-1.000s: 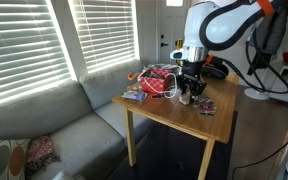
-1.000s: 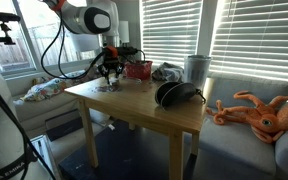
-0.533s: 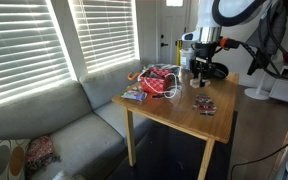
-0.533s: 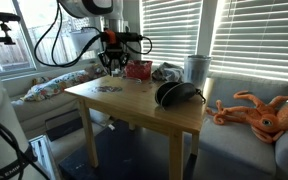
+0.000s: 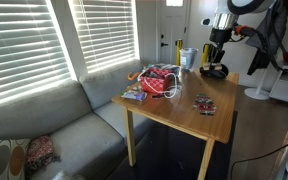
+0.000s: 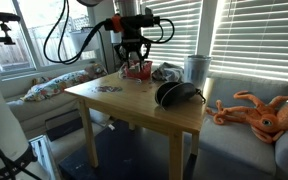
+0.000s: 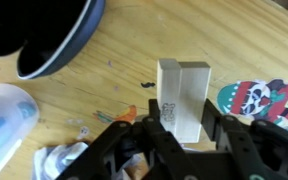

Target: Move the wooden blocks from the table to the case

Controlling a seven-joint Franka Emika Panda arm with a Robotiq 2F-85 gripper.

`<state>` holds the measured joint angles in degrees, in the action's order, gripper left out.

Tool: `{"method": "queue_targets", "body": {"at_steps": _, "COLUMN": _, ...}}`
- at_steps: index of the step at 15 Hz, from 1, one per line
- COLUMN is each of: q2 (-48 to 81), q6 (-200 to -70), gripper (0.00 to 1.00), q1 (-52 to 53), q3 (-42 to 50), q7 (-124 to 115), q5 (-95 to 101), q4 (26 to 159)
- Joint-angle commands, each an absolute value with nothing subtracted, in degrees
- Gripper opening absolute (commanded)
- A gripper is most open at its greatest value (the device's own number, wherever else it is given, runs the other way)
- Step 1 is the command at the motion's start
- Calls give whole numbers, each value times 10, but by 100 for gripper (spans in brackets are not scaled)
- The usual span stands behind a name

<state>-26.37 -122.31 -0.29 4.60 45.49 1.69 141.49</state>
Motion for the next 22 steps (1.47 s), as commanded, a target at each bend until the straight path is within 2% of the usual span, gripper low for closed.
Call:
{"method": "queue_targets", "body": {"at_steps": 1, "q2": -238, "q6": -1257, "gripper": 19, "q1": -32, "q3": 67, "q7": 379, "q5": 44, "q4": 1397}}
{"method": "queue_targets", "body": {"at_steps": 8, "q2": -200, "q6": -1316, "gripper": 19, "q1": -78, "q3": 65, "q7": 174, "q5": 96, "q4": 1379}}
{"method": "queue_targets", "body": {"at_steps": 14, "q2": -171, "q6": -1296, "gripper": 19, "q1": -103, "q3": 47, "q7": 5, "q5": 172, "q4": 1371}}
{"method": "queue_targets", "body": {"at_steps": 22, "q2": -141, "q6": -1310, "gripper": 19, "q1": -104, "q3": 47, "q7": -63, "q5": 218, "q4": 1354}}
